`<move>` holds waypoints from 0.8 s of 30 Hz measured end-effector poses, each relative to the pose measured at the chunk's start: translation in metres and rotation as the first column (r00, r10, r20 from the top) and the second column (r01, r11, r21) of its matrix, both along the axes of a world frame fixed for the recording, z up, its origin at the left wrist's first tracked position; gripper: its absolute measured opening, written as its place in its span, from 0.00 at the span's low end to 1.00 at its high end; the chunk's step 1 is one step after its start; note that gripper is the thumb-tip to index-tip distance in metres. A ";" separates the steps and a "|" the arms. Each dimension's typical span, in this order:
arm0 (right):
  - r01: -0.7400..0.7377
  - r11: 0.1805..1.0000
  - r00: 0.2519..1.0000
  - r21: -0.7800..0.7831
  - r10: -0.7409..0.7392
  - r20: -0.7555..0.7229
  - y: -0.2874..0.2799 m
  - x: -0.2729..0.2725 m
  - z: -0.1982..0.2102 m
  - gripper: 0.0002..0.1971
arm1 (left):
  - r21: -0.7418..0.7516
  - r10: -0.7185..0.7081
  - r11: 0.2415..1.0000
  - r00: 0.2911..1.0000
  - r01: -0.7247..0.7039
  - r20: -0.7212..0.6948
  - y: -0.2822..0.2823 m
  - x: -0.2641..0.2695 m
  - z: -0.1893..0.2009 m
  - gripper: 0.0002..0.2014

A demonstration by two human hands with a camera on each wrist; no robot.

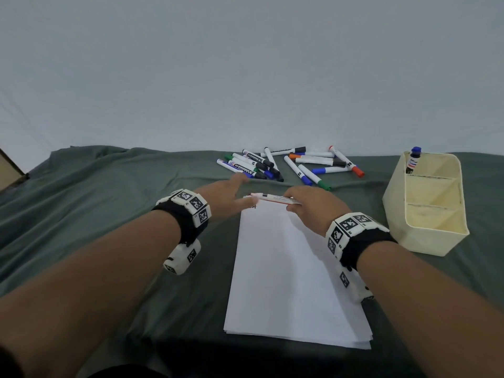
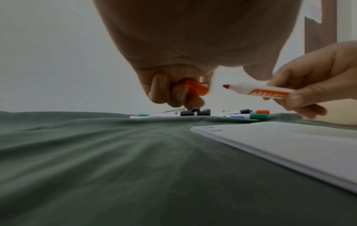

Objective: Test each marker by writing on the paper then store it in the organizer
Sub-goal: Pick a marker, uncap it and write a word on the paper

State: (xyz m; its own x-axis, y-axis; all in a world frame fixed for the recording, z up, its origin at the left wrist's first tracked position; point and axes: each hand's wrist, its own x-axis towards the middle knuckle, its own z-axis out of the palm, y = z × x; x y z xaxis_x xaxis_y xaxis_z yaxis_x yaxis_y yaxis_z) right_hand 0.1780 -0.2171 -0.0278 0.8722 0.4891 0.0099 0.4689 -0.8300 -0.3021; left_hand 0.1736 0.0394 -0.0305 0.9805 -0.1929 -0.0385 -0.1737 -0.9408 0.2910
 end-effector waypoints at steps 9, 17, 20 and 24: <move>0.022 0.994 1.000 -0.105 -0.022 -0.001 0.004 0.002 0.000 0.13 | 0.348 0.075 0.935 0.997 -0.070 -0.001 0.089 0.001 0.002 0.13; 0.044 0.989 0.999 -0.140 -0.044 0.004 0.004 0.001 0.001 0.13 | 0.199 0.127 0.971 0.991 -0.131 0.031 0.102 -0.003 -0.012 0.26; 0.056 0.988 0.998 -0.147 -0.057 0.001 0.005 0.001 0.002 0.13 | 0.206 0.149 0.967 0.989 -0.149 0.018 0.103 -0.002 -0.013 0.26; 0.077 0.989 0.997 -0.129 -0.076 0.011 0.004 0.000 0.002 0.12 | 0.445 0.056 0.886 0.982 -0.133 0.180 0.094 -0.009 -0.007 0.25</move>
State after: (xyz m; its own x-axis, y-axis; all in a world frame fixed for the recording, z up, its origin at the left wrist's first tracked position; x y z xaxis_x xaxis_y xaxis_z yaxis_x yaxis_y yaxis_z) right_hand 0.1784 -0.2128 -0.0261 0.9072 0.4185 -0.0432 0.4041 -0.8953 -0.1874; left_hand 0.1648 0.1331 -0.0372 0.9936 -0.0977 0.0572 -0.0849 -0.9772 -0.1946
